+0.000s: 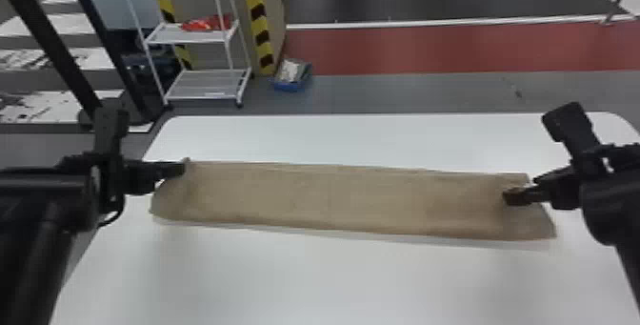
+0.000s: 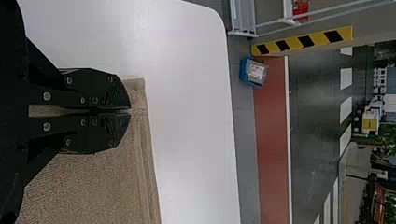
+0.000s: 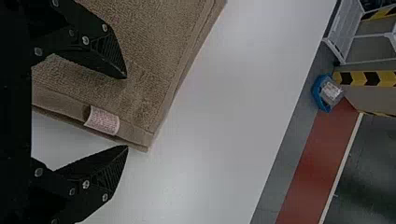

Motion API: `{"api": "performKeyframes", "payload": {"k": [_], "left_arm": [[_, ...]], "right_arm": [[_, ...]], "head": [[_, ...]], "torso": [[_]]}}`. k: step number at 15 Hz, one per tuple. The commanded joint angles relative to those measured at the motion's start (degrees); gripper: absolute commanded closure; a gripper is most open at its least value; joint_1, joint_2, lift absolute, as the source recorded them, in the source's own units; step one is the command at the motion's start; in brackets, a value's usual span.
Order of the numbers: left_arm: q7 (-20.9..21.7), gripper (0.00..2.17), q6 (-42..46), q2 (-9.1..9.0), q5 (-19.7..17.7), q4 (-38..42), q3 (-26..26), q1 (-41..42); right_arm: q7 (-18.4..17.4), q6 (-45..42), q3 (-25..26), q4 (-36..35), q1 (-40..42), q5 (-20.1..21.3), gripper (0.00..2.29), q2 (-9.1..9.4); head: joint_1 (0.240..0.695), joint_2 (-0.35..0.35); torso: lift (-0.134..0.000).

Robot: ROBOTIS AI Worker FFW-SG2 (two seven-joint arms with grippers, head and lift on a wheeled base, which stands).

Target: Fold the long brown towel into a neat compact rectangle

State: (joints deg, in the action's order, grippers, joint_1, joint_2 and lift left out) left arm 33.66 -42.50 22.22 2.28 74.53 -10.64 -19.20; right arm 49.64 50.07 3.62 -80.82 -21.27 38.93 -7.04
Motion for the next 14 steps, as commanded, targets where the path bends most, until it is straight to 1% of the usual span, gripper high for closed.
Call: {"api": "performKeyframes", "payload": {"k": [1, 5, 7, 13, 14], "left_arm": [[0.09, 1.09, 0.00, 0.01, 0.00, 0.00, 0.00, 0.21], [0.09, 1.09, 0.17, 0.19, -0.18, 0.00, -0.18, 0.48], [0.44, 1.09, 0.35, 0.19, -0.18, 0.00, -0.18, 0.56], [0.79, 1.09, 0.53, 0.28, -0.18, 0.18, -0.35, 0.92], [0.79, 1.09, 0.53, 0.28, -0.18, 0.26, -0.35, 1.09]], "right_arm": [[-0.07, -0.19, -0.37, 0.23, 0.00, 0.00, 0.48, 0.01], [-0.07, -0.19, -0.37, 0.40, 0.00, 0.00, 0.48, 0.01], [-0.07, -0.19, -0.45, 0.40, 0.00, 0.09, 0.53, 0.01], [-0.07, -0.19, 0.07, 0.23, 0.09, 0.18, 0.53, 0.01], [-0.07, -0.19, 0.07, 0.14, 0.09, 0.27, 0.56, 0.01]], "head": [[0.695, 0.113], [0.695, 0.117], [0.695, 0.118], [0.695, 0.115], [0.695, 0.115]], "torso": [[-0.124], [-0.124], [-0.124], [-0.124], [-0.124]]}}
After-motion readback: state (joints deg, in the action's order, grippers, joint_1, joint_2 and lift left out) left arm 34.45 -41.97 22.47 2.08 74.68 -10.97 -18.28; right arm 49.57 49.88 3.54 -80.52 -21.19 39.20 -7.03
